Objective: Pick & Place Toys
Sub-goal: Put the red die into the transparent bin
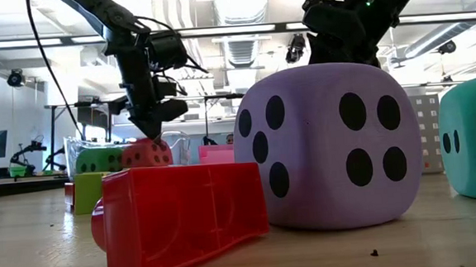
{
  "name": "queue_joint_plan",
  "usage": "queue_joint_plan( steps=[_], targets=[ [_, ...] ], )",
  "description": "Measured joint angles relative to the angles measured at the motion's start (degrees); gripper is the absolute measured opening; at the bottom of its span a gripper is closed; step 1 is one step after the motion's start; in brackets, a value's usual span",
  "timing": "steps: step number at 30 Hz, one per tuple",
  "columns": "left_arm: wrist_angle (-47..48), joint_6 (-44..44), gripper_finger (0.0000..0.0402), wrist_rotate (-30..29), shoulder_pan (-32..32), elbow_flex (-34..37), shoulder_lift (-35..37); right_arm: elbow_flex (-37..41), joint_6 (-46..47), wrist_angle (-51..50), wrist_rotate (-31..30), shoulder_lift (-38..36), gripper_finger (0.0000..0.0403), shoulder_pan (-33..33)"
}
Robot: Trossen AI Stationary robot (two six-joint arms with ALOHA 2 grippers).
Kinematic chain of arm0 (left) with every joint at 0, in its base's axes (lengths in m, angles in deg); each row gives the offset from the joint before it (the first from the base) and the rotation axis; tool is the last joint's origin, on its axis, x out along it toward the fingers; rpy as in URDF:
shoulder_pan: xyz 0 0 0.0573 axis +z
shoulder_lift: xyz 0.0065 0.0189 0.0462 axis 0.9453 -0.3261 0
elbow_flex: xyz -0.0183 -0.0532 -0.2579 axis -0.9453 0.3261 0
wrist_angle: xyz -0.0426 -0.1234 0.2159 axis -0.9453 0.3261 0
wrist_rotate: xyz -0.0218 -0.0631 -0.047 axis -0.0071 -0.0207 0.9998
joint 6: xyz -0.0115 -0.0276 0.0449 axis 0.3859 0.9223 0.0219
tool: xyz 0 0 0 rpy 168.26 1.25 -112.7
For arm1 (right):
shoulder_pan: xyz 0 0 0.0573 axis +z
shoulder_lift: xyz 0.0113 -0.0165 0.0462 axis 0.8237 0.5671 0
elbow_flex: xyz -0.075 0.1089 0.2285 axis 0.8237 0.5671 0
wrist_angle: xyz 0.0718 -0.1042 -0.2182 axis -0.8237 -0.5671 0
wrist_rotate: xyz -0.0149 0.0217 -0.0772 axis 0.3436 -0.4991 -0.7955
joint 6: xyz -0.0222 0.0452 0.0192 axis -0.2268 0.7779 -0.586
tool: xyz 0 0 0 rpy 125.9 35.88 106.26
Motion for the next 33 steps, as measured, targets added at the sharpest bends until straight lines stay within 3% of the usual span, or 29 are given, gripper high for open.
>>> queue_joint_plan(
  steps=[6, 33],
  targets=[
    [0.09, 3.34, 0.0011, 0.23, -0.04, 0.02, 0.0, 0.0, 0.0, 0.02, 0.0, 0.0, 0.0334, 0.0],
    [-0.43, 3.78, 0.0245, 0.3, -0.09, -0.04, -0.08, 0.0, 0.0, 0.02, 0.0, 0.0, 0.0334, 0.0]
  ],
)
